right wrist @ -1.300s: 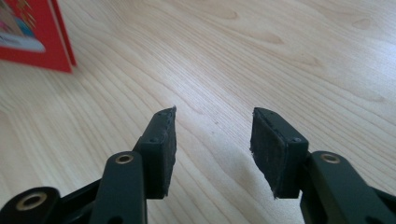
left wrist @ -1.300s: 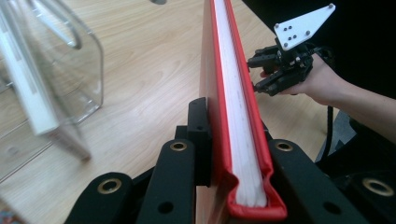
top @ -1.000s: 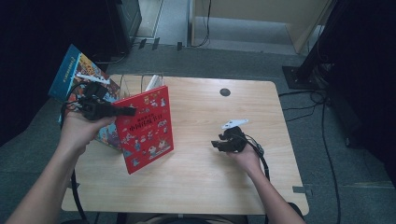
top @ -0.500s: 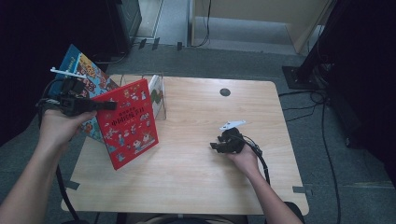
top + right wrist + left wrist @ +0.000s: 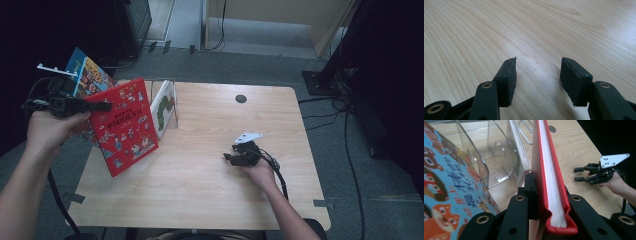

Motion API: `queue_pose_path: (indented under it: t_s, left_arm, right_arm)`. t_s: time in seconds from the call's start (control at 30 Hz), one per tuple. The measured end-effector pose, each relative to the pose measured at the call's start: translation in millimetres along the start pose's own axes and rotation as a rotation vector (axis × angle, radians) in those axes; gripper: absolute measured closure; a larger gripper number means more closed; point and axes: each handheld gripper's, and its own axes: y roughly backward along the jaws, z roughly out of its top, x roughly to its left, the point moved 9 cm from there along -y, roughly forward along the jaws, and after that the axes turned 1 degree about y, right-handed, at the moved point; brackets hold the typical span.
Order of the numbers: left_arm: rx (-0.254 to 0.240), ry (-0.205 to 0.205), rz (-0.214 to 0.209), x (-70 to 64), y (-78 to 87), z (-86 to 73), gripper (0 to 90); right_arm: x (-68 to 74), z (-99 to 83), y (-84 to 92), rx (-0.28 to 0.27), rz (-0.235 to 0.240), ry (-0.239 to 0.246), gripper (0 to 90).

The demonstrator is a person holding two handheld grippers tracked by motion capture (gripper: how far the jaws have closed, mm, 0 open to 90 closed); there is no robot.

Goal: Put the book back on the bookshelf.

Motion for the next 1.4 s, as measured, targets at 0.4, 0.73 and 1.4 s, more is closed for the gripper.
queue_pose_path:
  t_s: [0.4, 0.73, 1.4]
  left_arm:
    - [0.018, 0.011, 0.084, 15.5, 13.7, 9.6, 79.8]
    - [0.026, 0.019, 0.104, 20.8, -5.1, 31.1, 79.8]
    - [0.052, 0.027, 0.159, 31.5, -33.7, 57.9, 79.9]
  right_arm:
    - [3.5, -2.8, -0.7, -0.041, -0.013, 0.026, 42.1]
    - [3.4, -3.5, -0.7, -0.055, -0.010, 0.029, 42.0]
    - [3.0, -3.4, -1.4, -0.066, -0.007, 0.029, 41.7]
